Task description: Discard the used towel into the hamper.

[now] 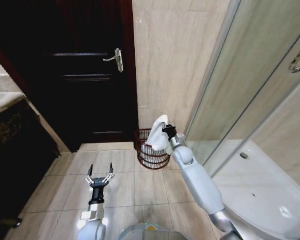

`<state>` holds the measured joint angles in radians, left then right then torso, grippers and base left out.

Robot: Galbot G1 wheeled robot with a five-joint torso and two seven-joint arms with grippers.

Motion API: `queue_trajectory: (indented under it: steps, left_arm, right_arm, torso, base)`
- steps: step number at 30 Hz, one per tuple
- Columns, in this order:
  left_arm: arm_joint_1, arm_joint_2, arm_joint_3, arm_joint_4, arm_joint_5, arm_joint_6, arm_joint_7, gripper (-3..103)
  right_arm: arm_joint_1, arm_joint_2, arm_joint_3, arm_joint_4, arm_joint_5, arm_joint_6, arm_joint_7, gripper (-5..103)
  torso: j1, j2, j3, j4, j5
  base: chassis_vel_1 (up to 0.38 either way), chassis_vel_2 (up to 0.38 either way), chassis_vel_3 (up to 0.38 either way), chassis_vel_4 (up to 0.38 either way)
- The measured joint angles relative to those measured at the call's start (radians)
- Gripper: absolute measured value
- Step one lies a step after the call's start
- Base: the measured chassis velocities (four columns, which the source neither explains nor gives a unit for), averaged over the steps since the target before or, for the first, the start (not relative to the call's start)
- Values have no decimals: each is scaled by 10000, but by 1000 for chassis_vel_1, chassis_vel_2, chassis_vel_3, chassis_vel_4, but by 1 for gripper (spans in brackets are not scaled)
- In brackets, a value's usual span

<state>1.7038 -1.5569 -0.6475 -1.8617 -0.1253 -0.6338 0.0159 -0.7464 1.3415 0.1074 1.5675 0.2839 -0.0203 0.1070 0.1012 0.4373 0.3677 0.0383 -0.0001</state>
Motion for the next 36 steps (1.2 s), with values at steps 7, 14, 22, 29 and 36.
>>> queue_trajectory:
  steps: [7, 14, 22, 29, 36]
  left_arm:
    - [-12, 73, -6, 28, -59, -7, 3, 100]
    - [-57, 79, 28, 43, -60, -5, 17, 100]
    - [-87, 220, 17, 76, -130, 12, 20, 100]
    - [-162, 246, 16, 158, -152, 16, 16, 100]
    - [-174, 333, -52, 86, -273, 105, 7, 100]
  right_arm:
    - [-361, -12, -117, 406, -34, -96, 157, 4]
    - [-331, -31, -165, 451, -49, -166, 424, 4]
    - [-476, -70, -214, 670, -39, -424, 659, 4]
    - [-527, -217, -339, 905, -7, -624, 923, 4]
    - [-141, -1072, -814, 1748, 2352, -2394, 2010, 4]
  torso:
    - [4, 9, 6, -2, 1]
    - [5, 14, 9, -1, 0]
    - [9, 17, 13, -2, 0]
    - [9, 20, 14, 0, 0]
    - [9, 24, 14, -1, 1]
  base:
    - [-74, 74, 74, -74]
    - [-73, 59, 70, -75]
    - [-68, 69, 60, -67]
    - [-22, 28, 20, -24]
    - [0, 0, 0, 0]
